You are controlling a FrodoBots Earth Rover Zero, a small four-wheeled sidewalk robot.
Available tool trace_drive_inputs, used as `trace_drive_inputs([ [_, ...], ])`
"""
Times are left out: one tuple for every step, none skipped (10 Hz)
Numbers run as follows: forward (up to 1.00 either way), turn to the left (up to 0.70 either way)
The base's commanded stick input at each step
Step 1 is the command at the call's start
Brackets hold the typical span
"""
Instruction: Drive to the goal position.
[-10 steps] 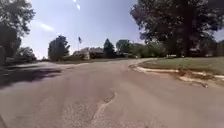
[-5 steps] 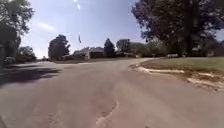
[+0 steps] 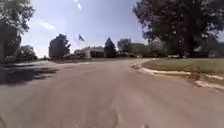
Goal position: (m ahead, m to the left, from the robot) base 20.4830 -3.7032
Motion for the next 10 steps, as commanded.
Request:
trace_drive_inputs([
  [0.7,0.0],
  [0.7,0.0],
  [0.7,0.0],
  [0.7,0.0],
  [0.7,0.0],
  [0.7,0.0],
  [0.7,0.0],
  [0.7,0.0],
  [0.7,0.0],
  [0.7,0.0],
])
